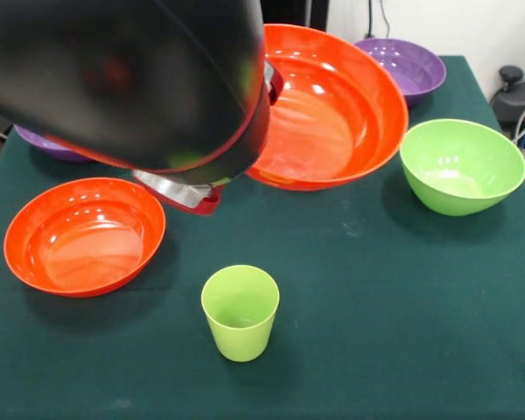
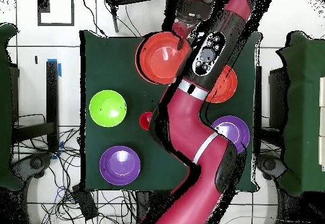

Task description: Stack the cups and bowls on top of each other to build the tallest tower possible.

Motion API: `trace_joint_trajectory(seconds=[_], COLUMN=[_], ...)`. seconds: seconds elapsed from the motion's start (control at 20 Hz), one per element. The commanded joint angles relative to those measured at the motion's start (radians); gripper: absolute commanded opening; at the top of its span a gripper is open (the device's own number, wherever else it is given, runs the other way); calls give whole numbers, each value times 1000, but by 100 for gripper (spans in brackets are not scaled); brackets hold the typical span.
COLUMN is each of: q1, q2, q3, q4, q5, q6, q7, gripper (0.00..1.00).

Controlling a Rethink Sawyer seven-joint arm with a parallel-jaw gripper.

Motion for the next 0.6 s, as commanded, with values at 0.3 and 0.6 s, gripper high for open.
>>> trace_joint_trajectory(seconds=[0.3,0.6], q1=[-7,-15], q2=[80,82], q3=[143,192], q4=[-231,-248], q5=[-33,-38], q6=[47,-63], q7=[209,154], gripper=[0,0])
